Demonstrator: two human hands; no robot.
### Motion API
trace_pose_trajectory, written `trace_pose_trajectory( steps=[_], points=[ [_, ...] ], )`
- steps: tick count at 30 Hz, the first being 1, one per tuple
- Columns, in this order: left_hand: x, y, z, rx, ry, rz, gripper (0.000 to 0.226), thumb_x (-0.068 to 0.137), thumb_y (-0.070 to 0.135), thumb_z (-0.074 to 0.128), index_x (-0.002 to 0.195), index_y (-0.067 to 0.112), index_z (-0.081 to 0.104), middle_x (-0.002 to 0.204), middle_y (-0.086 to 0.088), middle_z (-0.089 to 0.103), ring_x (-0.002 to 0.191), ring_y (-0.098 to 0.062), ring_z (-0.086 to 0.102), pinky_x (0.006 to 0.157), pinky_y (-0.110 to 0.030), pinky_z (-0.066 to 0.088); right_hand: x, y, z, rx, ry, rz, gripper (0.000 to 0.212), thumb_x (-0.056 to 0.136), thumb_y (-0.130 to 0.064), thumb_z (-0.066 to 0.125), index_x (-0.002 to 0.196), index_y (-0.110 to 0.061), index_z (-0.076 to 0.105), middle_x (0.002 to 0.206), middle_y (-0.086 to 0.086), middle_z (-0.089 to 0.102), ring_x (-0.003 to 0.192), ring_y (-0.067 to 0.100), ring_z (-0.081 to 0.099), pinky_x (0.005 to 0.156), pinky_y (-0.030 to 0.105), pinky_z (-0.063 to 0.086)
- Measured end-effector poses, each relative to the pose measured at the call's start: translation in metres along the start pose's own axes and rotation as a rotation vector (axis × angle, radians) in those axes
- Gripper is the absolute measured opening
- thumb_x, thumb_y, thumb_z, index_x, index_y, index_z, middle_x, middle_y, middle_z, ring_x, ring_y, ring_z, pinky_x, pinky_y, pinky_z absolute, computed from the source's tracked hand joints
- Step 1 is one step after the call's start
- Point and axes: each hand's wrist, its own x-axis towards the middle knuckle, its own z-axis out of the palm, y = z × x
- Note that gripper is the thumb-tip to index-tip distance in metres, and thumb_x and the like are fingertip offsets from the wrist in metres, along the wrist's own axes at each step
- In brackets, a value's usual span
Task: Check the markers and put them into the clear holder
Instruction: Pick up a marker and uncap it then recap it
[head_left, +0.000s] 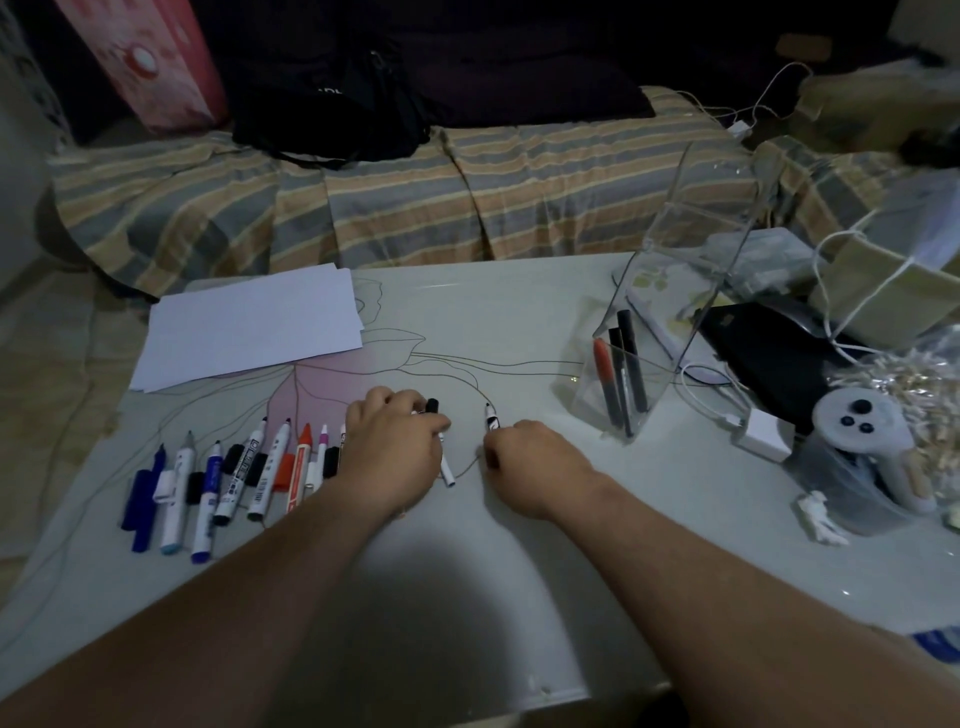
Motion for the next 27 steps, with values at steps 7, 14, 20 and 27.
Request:
trace_pose_trajectory(
  steps=[7, 14, 20, 27],
  points=[
    [0.000, 0.008, -0.008, 0.000, -0.041, -0.009, 0.037, 0.086, 0.036, 0.055, 0.119, 0.041, 0.070, 0.124, 0.013, 0.056, 0.116, -0.022, 0.035, 0.097, -0.040, 0.024, -0.004, 0.006, -0.006, -0.004, -0.027, 0.003, 0.020, 0.092, -0.016, 0.048, 0.105, -0.015, 0.063, 0.108, 0.016, 0.061, 0.103, 0.035, 0.059, 0.081, 0.035, 0.046],
    [0.001, 0.016, -0.007, -0.059, 0.109, 0.015, 0.019, 0.081, 0.047, 0.059, 0.092, 0.039, 0.073, 0.103, 0.019, 0.064, 0.106, -0.019, 0.044, 0.088, -0.039, 0.027, -0.003, 0.011, -0.017, 0.082, 0.018, 0.067, 0.015, 0.087, -0.014, 0.052, 0.097, -0.021, 0.061, 0.102, 0.011, 0.064, 0.100, 0.031, 0.060, 0.073, 0.031, 0.044],
    [0.002, 0.018, -0.022, -0.391, 0.157, -0.119, 0.032, 0.088, 0.043, 0.064, 0.072, 0.023, 0.043, 0.061, 0.007, 0.055, 0.067, -0.021, 0.055, 0.065, -0.034, 0.040, -0.003, 0.015, -0.026, 0.296, 0.101, 0.159, 0.030, 0.083, -0.024, 0.063, 0.101, -0.017, 0.041, 0.095, 0.009, 0.060, 0.082, 0.029, 0.053, 0.067, 0.032, 0.037],
    [0.013, 0.028, -0.040, -1.492, -0.008, -0.505, 0.016, 0.107, 0.022, 0.043, 0.116, 0.020, 0.057, 0.109, 0.001, 0.078, 0.083, -0.017, 0.067, 0.063, -0.028, 0.046, -0.004, 0.003, -0.041, 0.525, 0.221, 0.129, 0.025, 0.089, -0.014, 0.047, 0.109, -0.024, 0.038, 0.086, 0.008, 0.063, 0.077, 0.031, 0.059, 0.062, 0.035, 0.041]
  ],
)
